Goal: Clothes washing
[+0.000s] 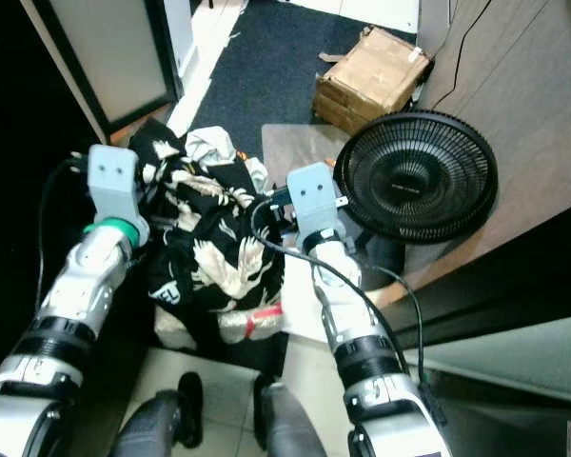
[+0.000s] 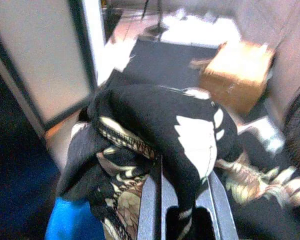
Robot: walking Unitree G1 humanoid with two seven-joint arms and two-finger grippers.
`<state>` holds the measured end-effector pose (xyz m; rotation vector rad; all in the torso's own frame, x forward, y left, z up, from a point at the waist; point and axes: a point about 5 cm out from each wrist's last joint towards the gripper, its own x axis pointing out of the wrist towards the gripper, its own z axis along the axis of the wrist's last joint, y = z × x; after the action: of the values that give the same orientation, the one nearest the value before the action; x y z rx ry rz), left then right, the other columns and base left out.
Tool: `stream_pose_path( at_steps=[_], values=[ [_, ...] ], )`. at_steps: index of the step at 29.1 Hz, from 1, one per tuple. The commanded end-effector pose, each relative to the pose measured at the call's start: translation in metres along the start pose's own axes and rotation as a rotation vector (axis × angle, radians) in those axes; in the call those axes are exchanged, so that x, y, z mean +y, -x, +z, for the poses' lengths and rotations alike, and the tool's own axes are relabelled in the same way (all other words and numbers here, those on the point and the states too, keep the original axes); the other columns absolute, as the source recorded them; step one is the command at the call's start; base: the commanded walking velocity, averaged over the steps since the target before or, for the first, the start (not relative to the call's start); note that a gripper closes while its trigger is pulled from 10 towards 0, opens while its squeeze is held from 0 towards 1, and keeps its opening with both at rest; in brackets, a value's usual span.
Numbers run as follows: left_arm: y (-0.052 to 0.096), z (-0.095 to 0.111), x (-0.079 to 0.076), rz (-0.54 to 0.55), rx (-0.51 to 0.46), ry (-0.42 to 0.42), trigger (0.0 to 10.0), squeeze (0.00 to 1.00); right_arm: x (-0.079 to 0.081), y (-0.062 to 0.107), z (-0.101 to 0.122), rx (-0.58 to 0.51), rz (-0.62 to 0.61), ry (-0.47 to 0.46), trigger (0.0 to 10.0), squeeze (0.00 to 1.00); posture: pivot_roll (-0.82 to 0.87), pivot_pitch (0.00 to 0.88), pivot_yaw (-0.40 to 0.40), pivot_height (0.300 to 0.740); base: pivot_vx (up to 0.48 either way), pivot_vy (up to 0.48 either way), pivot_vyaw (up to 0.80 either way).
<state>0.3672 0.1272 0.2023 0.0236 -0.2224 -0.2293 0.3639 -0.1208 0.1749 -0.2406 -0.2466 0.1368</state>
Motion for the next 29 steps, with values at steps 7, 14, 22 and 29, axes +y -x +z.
stream_pose_path(
  at_steps=[7, 14, 22, 29],
  values=[
    [0.029, 0.02, -0.031, -0.168, -0.089, -0.081, 10.0, 0.0, -0.008, 0.01, 0.009, -0.048, -0.037, -0.034, 10.0, 0.0, -0.02, 0.172, 0.04, 0.74, 0.0, 0.0, 0.0],
    [0.071, 0.034, -0.045, -0.22, -0.098, -0.103, 10.0, 0.0, -0.009, 0.029, 0.021, -0.094, -0.028, -0.052, 10.0, 0.0, -0.01, 0.139, 0.038, 0.74, 0.0, 0.0, 0.0],
    [0.066, 0.032, -0.04, -0.176, -0.068, -0.122, 10.0, 0.0, -0.002, 0.018, 0.034, -0.128, 0.023, -0.132, 10.0, 0.0, -0.01, 0.094, 0.036, 0.74, 0.0, 0.0, 0.0],
    [0.06, 0.036, -0.044, -0.168, -0.051, -0.103, 10.0, 0.0, 0.031, 0.019, 0.019, -0.031, 0.316, -0.206, 10.0, 0.0, -0.02, 0.078, 0.032, 0.74, 0.0, 0.0, 0.0]
  ],
)
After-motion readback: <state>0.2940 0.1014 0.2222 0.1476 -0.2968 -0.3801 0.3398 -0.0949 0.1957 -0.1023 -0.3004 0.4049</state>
